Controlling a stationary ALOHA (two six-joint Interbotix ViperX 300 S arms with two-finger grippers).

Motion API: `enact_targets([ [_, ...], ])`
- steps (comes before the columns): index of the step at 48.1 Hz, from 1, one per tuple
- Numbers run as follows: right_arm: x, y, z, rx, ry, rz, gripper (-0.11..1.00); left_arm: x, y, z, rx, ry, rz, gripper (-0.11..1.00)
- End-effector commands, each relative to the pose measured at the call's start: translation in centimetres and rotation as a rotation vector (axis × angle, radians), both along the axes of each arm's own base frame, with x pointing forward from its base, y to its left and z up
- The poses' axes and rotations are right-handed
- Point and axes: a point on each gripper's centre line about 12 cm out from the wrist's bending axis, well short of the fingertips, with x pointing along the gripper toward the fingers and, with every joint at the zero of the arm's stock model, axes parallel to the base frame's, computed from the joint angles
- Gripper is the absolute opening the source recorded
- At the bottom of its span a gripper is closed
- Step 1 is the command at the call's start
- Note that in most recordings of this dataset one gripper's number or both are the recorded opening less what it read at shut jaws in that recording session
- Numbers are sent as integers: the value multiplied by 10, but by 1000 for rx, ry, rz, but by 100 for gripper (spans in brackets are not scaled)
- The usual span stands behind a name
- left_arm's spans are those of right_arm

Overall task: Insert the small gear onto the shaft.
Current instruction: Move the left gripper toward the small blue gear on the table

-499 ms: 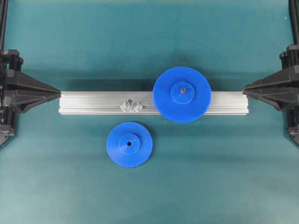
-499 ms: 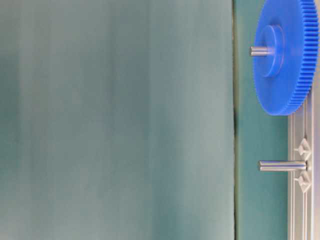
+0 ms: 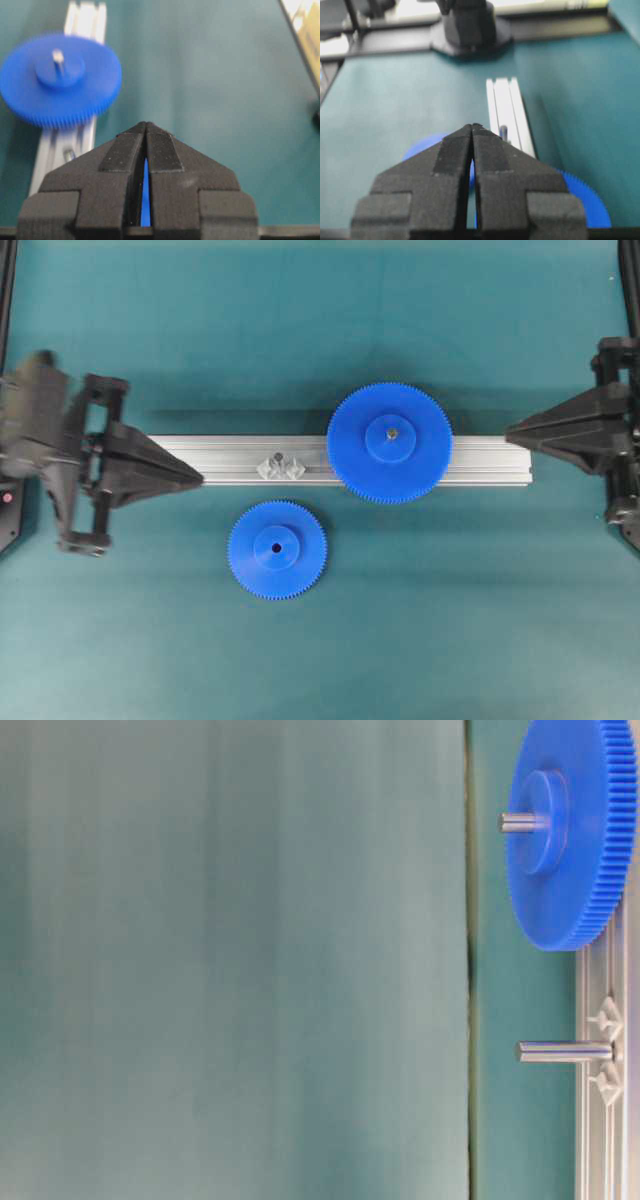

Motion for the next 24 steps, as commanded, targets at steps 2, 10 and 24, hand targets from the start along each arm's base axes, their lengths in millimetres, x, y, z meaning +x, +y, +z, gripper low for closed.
enact_targets([
  [2, 15, -1, 2, 8, 70, -1, 4, 12, -3, 7, 5, 46, -8, 0],
  [10, 42, -1, -14, 9, 196, 2, 4, 24, -6, 2, 11, 150, -13, 0],
  [24, 76, -2, -51, -8, 354, 6, 4, 49, -8, -21, 27, 270, -15, 0],
])
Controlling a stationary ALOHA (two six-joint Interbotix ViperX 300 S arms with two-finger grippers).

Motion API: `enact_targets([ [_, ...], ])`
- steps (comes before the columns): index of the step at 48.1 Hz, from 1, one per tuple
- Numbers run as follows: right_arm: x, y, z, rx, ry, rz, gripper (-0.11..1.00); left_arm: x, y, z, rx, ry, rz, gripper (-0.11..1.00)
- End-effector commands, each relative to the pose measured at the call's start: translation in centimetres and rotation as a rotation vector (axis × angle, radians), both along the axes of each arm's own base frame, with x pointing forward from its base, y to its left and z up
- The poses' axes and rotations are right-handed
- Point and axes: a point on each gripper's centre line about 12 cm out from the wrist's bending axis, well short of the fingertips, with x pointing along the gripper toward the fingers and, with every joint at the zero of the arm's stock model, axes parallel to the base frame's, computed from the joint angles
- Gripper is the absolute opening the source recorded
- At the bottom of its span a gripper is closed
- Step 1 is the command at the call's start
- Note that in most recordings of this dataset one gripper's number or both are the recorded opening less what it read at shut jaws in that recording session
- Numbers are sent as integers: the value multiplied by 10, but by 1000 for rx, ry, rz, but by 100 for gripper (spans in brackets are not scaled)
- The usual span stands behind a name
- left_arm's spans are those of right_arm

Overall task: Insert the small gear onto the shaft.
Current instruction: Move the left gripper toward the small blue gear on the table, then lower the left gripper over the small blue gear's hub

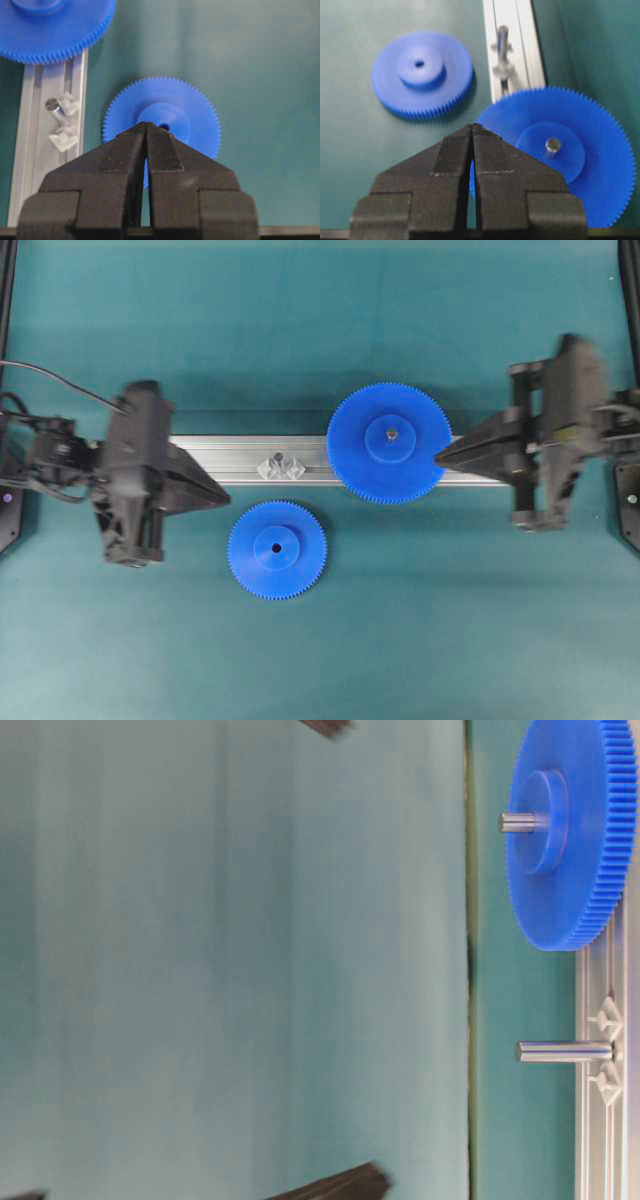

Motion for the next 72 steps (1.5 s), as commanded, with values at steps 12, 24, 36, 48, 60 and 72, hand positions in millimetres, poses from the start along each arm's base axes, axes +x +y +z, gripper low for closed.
enact_targets([
  [12, 16, -1, -6, -2, 35, -2, 4, 24, -3, -10, 2, 35, -3, 42],
  [24, 14, -5, -10, 3, 72, -17, 4, 42, -5, -40, -8, 124, 9, 93],
  [36, 13, -6, -11, 4, 84, -20, 4, 60, -7, -73, -1, 209, 8, 93],
  [48, 12, -7, -13, 4, 89, -21, 4, 75, -16, -87, 2, 240, -9, 93],
  [60, 12, -7, -14, 5, 86, -22, 4, 78, -19, -97, 2, 265, -12, 93],
  [72, 10, -7, -16, 5, 90, -22, 4, 77, -20, -107, -1, 291, -10, 93],
])
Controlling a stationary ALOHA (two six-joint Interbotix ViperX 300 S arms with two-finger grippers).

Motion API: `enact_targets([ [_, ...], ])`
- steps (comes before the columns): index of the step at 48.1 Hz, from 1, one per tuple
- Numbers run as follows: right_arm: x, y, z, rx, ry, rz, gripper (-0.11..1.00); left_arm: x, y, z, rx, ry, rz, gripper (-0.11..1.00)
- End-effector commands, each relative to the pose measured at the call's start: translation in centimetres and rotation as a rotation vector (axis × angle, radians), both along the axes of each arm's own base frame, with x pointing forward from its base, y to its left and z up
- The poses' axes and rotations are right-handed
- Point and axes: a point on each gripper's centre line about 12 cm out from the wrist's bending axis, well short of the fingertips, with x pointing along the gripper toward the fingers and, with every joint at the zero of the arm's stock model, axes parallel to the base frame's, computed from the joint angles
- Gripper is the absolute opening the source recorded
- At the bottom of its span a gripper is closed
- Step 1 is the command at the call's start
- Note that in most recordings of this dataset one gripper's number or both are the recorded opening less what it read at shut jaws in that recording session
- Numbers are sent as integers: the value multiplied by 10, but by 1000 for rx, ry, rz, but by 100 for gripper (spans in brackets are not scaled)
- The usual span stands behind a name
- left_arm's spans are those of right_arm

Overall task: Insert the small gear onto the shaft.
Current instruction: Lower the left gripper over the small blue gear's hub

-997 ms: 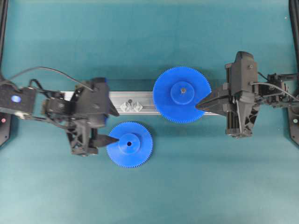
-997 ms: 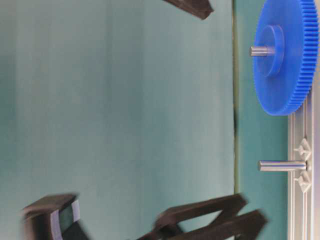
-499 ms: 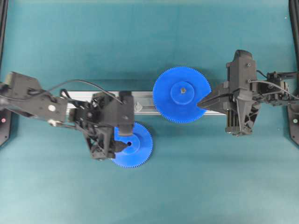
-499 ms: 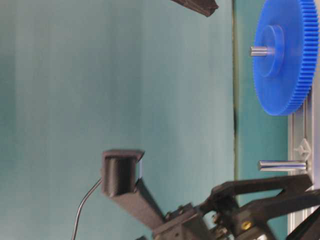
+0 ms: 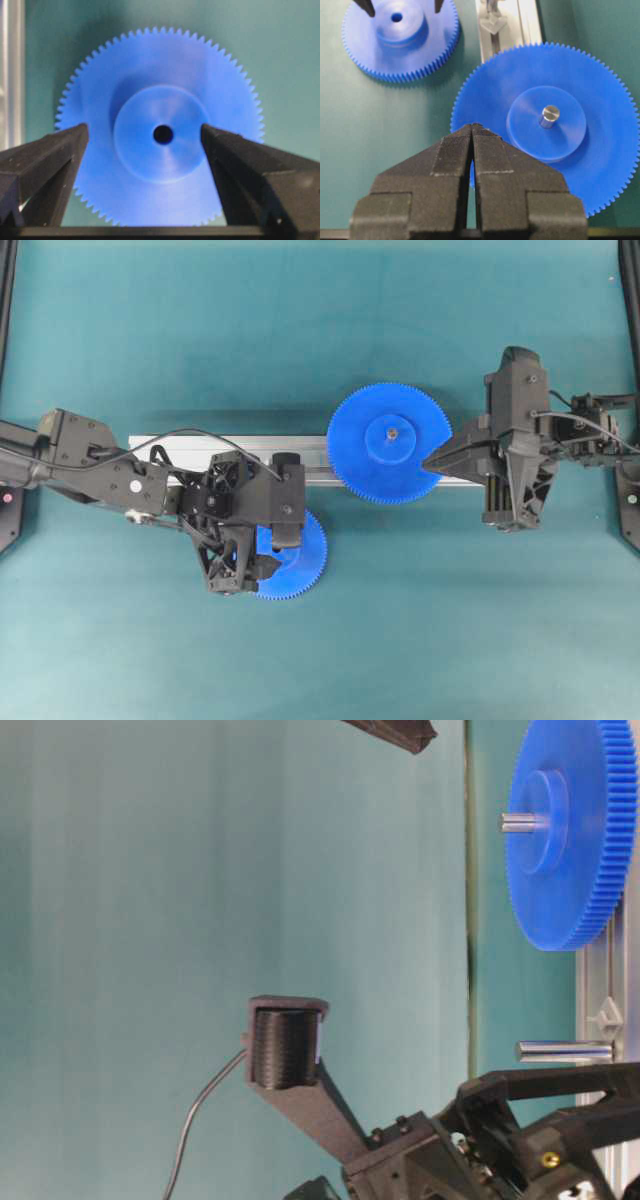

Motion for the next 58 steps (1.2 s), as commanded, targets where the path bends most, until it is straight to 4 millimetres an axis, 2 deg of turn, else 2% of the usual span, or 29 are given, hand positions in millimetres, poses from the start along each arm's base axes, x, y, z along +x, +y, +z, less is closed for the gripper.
enact_targets([
  [1, 3, -1, 7, 0, -28, -3, 4, 4, -4, 7, -3, -24, -8, 93],
  [21, 2, -1, 5, 0, -25, -3, 4, 4, -17, 1, -30, -9, -9, 93],
  [58, 0, -1, 2, 3, -25, -6, 4, 5, -18, -11, -43, 21, 12, 93],
])
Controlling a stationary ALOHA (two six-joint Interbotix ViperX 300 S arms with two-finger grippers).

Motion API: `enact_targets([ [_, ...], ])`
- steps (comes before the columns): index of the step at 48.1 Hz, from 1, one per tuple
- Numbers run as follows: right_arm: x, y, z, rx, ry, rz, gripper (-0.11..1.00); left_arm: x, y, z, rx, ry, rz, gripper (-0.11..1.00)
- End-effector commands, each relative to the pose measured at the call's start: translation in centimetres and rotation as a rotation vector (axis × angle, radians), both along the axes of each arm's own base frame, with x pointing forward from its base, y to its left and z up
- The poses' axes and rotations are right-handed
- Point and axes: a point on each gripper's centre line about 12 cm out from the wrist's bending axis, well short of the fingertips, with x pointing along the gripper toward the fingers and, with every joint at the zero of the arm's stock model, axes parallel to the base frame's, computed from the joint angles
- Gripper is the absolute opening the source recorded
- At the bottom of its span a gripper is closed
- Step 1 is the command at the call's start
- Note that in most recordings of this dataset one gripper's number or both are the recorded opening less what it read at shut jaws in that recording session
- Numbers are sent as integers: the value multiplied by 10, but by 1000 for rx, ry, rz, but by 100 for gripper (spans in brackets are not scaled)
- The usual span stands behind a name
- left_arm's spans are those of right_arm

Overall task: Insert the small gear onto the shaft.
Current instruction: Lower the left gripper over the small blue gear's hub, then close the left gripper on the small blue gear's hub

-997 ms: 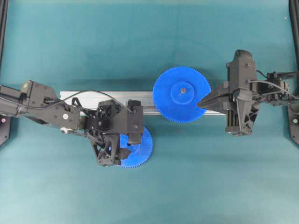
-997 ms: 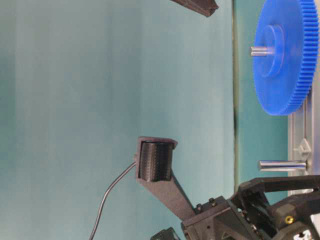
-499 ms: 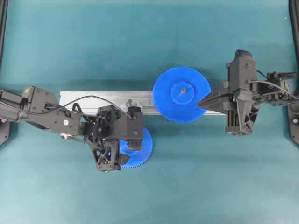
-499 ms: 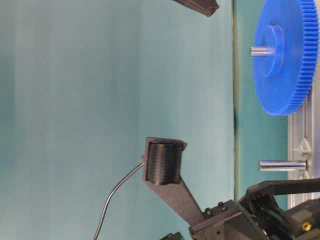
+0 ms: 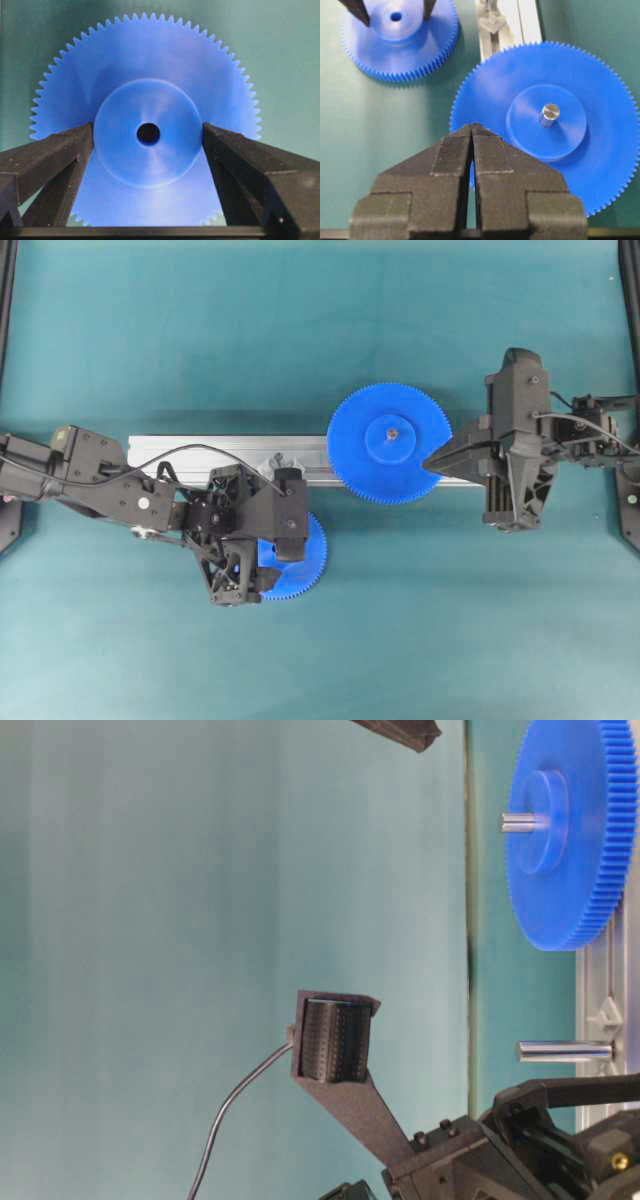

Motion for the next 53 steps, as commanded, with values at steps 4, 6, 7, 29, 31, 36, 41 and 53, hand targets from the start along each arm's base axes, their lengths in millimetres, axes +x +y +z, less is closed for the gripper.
enact_targets([
  [4, 2, -1, 6, 4, -23, -6, 4, 3, -3, 1, -15, -4, 12, 93],
  [6, 2, -1, 5, 4, -22, -6, 4, 2, -3, -1, -19, 4, 20, 93],
  [7, 2, -1, 5, 4, -22, -6, 4, 2, -3, -2, -21, 9, 23, 93],
  [29, 1, -1, 4, 4, -17, -6, 4, -8, -1, -9, -13, 92, 35, 90],
  [31, 1, -1, 4, 4, -17, -6, 4, -9, -1, -8, -10, 99, 33, 90],
  [36, 1, -1, 3, 3, -23, -6, 4, -11, 0, -4, -9, 104, 35, 90],
  [41, 1, -1, 3, 3, -31, -6, 4, -12, 0, -1, -7, 109, 33, 91],
  [53, 1, -1, 2, 4, -42, -9, 4, -9, -1, -1, -8, 110, 34, 93],
])
